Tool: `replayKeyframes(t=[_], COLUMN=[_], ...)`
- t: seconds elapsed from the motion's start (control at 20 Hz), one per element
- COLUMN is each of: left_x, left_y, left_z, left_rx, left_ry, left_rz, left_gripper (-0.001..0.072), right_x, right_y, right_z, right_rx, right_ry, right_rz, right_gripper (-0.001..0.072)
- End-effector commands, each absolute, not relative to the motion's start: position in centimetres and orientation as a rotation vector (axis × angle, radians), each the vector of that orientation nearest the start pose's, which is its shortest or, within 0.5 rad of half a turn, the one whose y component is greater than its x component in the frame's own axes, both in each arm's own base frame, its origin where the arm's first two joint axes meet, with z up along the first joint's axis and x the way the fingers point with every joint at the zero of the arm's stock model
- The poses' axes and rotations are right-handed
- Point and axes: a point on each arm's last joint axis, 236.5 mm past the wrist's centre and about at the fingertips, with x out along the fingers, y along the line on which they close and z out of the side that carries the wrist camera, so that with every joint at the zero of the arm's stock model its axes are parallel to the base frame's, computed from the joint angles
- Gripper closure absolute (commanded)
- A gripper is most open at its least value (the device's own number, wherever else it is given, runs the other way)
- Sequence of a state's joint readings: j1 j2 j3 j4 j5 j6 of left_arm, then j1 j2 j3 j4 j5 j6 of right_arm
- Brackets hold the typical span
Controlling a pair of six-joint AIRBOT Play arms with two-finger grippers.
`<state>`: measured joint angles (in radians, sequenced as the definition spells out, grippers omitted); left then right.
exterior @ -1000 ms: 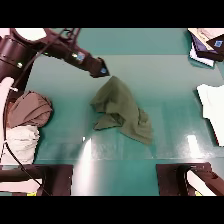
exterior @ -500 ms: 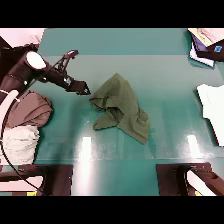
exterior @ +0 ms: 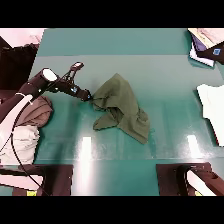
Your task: Fold the shirts.
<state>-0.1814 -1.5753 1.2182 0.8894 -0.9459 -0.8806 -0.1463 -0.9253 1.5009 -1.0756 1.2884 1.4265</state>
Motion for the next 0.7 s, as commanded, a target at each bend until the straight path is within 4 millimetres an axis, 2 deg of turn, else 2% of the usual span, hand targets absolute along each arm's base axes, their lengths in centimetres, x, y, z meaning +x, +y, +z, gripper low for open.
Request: replayKeyframes(t=[0.0,0.05,0.1,0.15,0.2,0.4,0.45,0.5,0.6,0.65], left_x=[42.1,42.1,42.1,42.1,42.1,41.6,41.7,41.7,41.5,41.8], left_y=[-21.8,-21.9,-22.0,-22.2,-22.3,-22.6,-22.6,-22.7,-23.0,-23.0], left_z=[-3.7,-3.6,-3.5,-3.5,-3.7,-4.7,-4.5,-4.2,-2.7,-1.1], left_rx=[0.0,-0.011,-0.019,-0.029,-0.04,-0.069,-0.072,-0.073,-0.058,-0.035], left_ry=[1.038,1.034,1.032,1.032,1.036,1.072,1.071,1.07,1.064,1.047], left_rz=[-0.881,-0.883,-0.884,-0.885,-0.886,-0.901,-0.899,-0.905,-0.942,-0.949], left_gripper=[0.0097,0.0103,0.0282,0.0494,0.052,0.0525,0.0582,0.0687,0.0688,0.0689], right_x=[34.9,34.9,34.8,34.8,34.8,34.5,34.5,34.5,33.9,33.5], right_y=[5.8,5.8,5.8,5.8,5.8,5.9,5.9,6.0,6.1,6.2], right_z=[28.6,28.6,28.5,28.4,28.4,28.2,28.2,28.1,27.3,26.2], right_rx=[0.212,0.212,0.212,0.211,0.211,0.21,0.21,0.21,0.208,0.212], right_ry=[0.658,0.658,0.662,0.665,0.666,0.68,0.68,0.685,0.722,0.762], right_rz=[0.316,0.316,0.317,0.318,0.318,0.322,0.323,0.324,0.331,0.337], right_gripper=[0.0693,0.0693,0.0693,0.0693,0.0693,0.0693,0.0693,0.0693,0.0693,0.0693])
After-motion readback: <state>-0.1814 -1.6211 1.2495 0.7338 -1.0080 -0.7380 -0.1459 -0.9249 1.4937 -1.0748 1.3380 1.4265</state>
